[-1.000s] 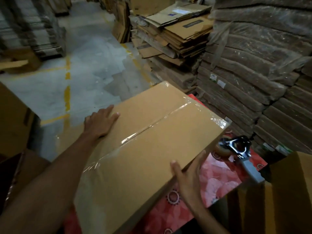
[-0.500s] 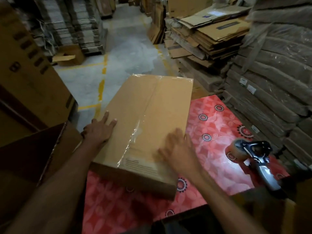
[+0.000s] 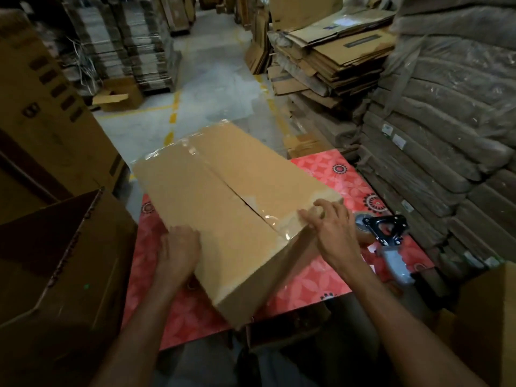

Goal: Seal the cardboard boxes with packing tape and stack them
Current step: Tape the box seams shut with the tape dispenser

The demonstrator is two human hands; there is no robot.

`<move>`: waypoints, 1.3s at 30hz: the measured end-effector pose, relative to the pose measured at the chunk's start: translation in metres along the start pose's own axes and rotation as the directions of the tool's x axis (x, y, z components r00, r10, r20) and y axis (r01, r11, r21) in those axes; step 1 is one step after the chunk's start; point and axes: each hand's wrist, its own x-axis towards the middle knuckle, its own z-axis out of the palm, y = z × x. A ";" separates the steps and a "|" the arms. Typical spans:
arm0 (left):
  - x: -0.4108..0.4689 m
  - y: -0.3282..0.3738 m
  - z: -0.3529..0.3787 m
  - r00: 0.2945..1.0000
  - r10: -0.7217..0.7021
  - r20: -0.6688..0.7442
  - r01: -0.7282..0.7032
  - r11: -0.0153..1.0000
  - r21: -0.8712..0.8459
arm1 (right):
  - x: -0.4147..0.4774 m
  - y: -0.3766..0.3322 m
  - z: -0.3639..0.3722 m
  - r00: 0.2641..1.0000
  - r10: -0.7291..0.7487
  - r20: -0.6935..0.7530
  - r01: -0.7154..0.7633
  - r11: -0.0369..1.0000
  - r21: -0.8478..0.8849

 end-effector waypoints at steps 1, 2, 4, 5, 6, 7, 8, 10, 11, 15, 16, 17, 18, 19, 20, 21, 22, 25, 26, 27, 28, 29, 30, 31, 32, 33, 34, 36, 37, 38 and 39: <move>-0.015 0.015 0.000 0.998 -0.014 0.055 0.011 0.999 0.052 | 0.000 0.000 -0.003 0.991 0.126 -0.036 -0.119 0.983 0.141; -0.027 0.026 0.001 0.995 -0.035 0.094 0.031 0.999 0.045 | -0.003 -0.003 -0.005 0.977 0.205 -0.057 -0.182 0.946 0.268; -0.042 0.042 -0.009 0.996 -0.041 0.082 0.042 0.999 -0.009 | -0.014 -0.010 -0.007 0.973 0.215 -0.085 -0.174 0.923 0.343; -0.043 0.046 -0.017 0.999 -0.037 0.024 0.037 0.999 -0.011 | -0.026 -0.018 -0.008 0.976 0.196 -0.094 -0.153 0.925 0.349; -0.038 0.047 -0.021 0.999 -0.001 -0.044 0.001 1.000 -0.011 | -0.041 -0.027 -0.008 0.984 0.161 -0.075 -0.121 0.917 0.381; -0.032 0.047 -0.022 0.990 0.068 -0.124 -0.068 0.998 0.002 | -0.060 -0.038 -0.009 0.997 0.072 -0.041 -0.052 0.927 0.372; -0.025 0.047 -0.020 0.974 0.147 -0.173 -0.154 0.988 -0.027 | -0.079 -0.051 -0.009 0.998 -0.053 0.020 0.044 0.950 0.311; -0.008 0.047 -0.007 0.921 0.350 -0.170 -0.368 0.926 -0.085 | -0.113 -0.069 -0.001 0.946 -0.249 0.208 0.237 0.968 0.082; 0.000 0.050 0.000 0.889 0.435 -0.141 -0.451 0.887 -0.105 | -0.124 -0.072 0.005 0.913 -0.294 0.282 0.309 0.951 -0.009; 0.018 0.064 0.008 0.844 0.527 -0.095 -0.535 0.820 -0.202 | -0.121 -0.048 0.020 0.871 -0.402 0.282 0.441 0.894 -0.086; 0.019 0.068 0.008 0.845 0.528 -0.082 -0.534 0.826 -0.182 | -0.113 -0.034 0.022 0.862 -0.413 0.293 0.443 0.896 -0.041; 0.021 0.071 0.010 0.847 0.528 -0.071 -0.532 0.833 -0.155 | -0.104 -0.021 0.020 0.852 -0.420 0.313 0.438 0.899 0.011; 0.022 0.075 0.011 0.853 0.518 -0.056 -0.521 0.843 -0.136 | -0.095 -0.008 0.019 0.836 -0.435 0.334 0.443 0.895 0.058; 0.025 0.082 0.013 0.860 0.509 -0.039 -0.510 0.851 -0.124 | -0.085 0.002 0.014 0.823 -0.453 0.343 0.447 0.889 0.102; 0.027 0.092 0.013 0.870 0.493 -0.011 -0.491 0.865 -0.101 | -0.074 0.012 0.008 0.815 -0.465 0.346 0.444 0.885 0.142; 0.031 0.101 0.014 0.882 0.471 0.022 -0.468 0.880 -0.078 | -0.064 0.019 0.001 0.805 -0.475 0.355 0.434 0.880 0.193; 0.034 0.111 0.012 0.894 0.445 0.061 -0.441 0.895 -0.063 | -0.053 0.024 -0.008 0.796 -0.481 0.368 0.417 0.876 0.243; 0.049 0.141 0.005 0.905 0.402 0.141 -0.401 0.915 -0.039 | -0.017 0.051 -0.027 0.792 -0.459 0.404 0.367 0.885 0.286; 0.053 0.149 0.001 0.907 0.395 0.146 -0.397 0.918 -0.022 | -0.007 0.061 -0.029 0.796 -0.433 0.422 0.343 0.898 0.275; 0.056 0.158 -0.003 0.911 0.390 0.133 -0.396 0.918 0.017 | 0.001 0.069 -0.032 0.813 -0.399 0.425 0.301 0.912 0.280; 0.059 0.166 -0.007 0.916 0.388 0.104 -0.397 0.915 0.076 | 0.007 0.077 -0.033 0.854 -0.336 0.397 0.222 0.926 0.306; 0.061 0.173 -0.011 0.915 0.401 0.045 -0.403 0.903 0.146 | 0.009 0.083 -0.034 0.914 -0.257 0.315 0.146 0.931 0.335; 0.065 0.180 -0.012 0.899 0.435 -0.038 -0.421 0.887 0.190 | 0.008 0.092 -0.034 0.973 -0.154 0.174 0.088 0.938 0.336; 0.068 0.186 -0.011 0.856 0.502 -0.122 -0.475 0.858 0.196 | 0.004 0.098 -0.031 0.999 -0.041 0.005 0.037 0.948 0.318; 0.073 0.191 -0.008 0.784 0.599 -0.164 -0.575 0.800 0.172 | -0.001 0.104 -0.029 0.985 0.091 -0.149 -0.041 0.950 0.311; 0.078 0.195 -0.004 0.686 0.710 -0.157 -0.699 0.704 0.128 | -0.007 0.109 -0.025 0.936 0.237 -0.262 -0.140 0.930 0.340; 0.083 0.199 0.000 0.587 0.803 -0.105 -0.803 0.594 0.058 | -0.010 0.113 -0.020 0.870 0.371 -0.325 -0.236 0.892 0.386; 0.090 0.206 0.004 0.470 0.883 0.015 -0.880 0.469 -0.067 | -0.015 0.128 -0.009 0.754 0.590 -0.289 -0.444 0.781 0.439; 0.094 0.210 0.007 0.451 0.892 0.024 -0.888 0.451 -0.087 | -0.018 0.139 -0.002 0.727 0.637 -0.256 -0.514 0.753 0.412; 0.098 0.213 0.009 0.446 0.895 0.015 -0.891 0.445 -0.090 | -0.020 0.152 0.006 0.707 0.681 -0.191 -0.595 0.718 0.361; 0.100 0.217 0.010 0.448 0.894 0.012 -0.890 0.447 -0.089 | -0.023 0.166 0.015 0.688 0.713 -0.137 -0.664 0.694 0.278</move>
